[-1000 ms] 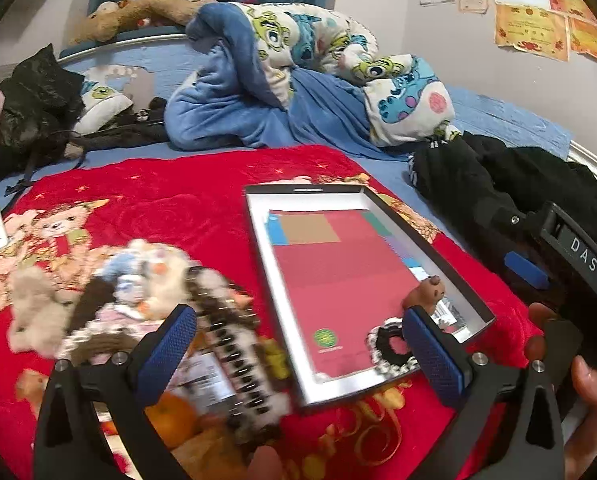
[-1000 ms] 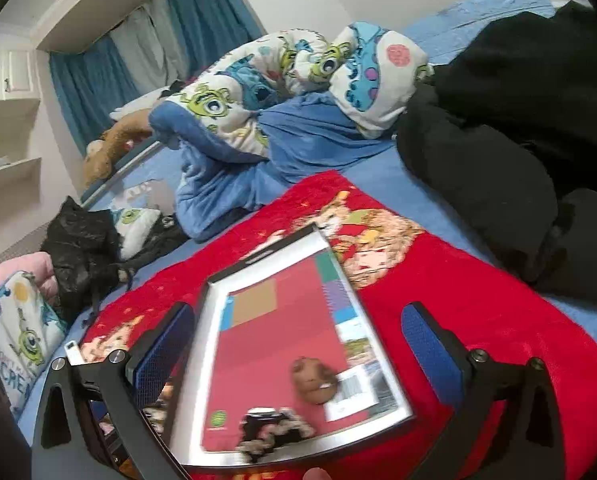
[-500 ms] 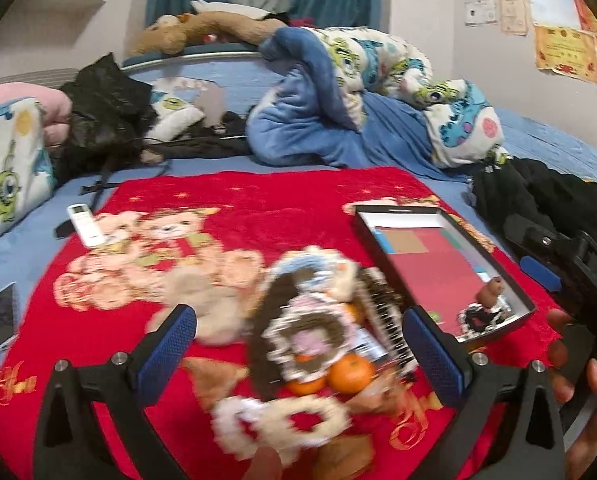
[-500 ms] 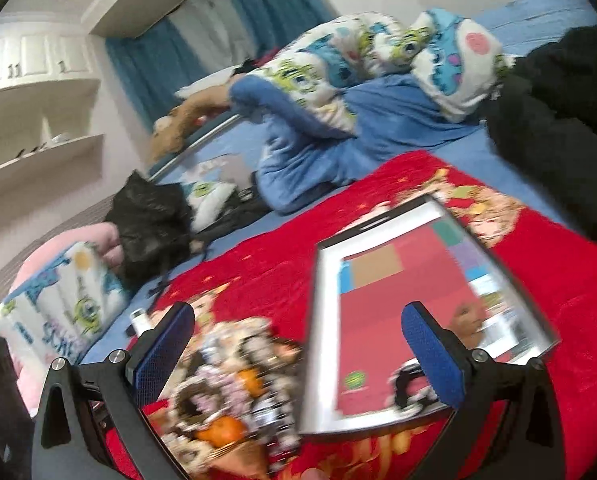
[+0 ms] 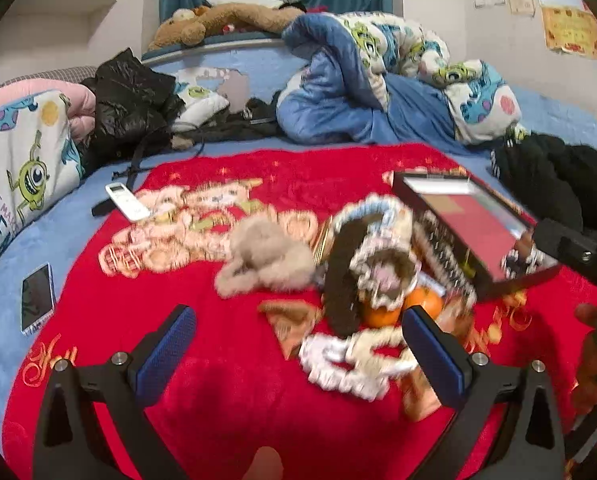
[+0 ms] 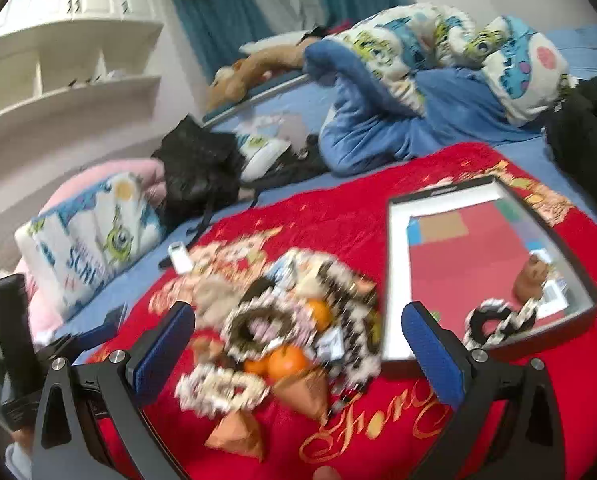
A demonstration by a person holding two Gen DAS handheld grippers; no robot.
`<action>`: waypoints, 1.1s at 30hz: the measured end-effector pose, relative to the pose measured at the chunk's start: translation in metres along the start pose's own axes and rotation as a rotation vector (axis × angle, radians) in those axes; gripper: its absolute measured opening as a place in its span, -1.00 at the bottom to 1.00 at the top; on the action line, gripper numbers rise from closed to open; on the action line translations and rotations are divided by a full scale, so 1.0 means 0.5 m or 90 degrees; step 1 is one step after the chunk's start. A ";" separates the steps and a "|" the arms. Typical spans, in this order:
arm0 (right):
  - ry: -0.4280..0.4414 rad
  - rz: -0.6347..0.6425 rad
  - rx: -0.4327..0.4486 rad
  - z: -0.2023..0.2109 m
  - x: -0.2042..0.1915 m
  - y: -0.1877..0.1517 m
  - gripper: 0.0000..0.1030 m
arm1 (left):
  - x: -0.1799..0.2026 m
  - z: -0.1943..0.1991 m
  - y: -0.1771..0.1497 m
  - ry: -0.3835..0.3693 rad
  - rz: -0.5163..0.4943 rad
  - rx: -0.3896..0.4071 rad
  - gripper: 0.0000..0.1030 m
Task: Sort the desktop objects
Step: 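Move both tools back over the pile of items, then grasp the white crocheted scrunchie with the left tool while the right tool grasps a paper-wrapped triangular snack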
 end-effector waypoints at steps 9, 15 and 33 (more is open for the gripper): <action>0.060 -0.004 -0.073 -0.021 -0.051 -0.086 1.00 | -0.031 -0.066 -0.070 0.007 0.004 -0.062 1.00; 0.098 0.017 -0.112 -0.046 -0.078 -0.122 1.00 | -0.035 -0.102 -0.093 0.012 0.002 -0.099 1.00; 0.132 -0.005 -0.199 -0.106 -0.114 -0.187 0.39 | -0.039 -0.152 -0.138 0.032 0.009 -0.163 1.00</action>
Point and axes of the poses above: each gripper's, at about its wrist camera, not at the fingertips, and z roughly against the way its jaws point, x to its right, y to its top, the point moved 5 cm from there along -z, roughly the way its jaws point, and after that the axes turned 9 degrees about z, right-handed, at the moved point
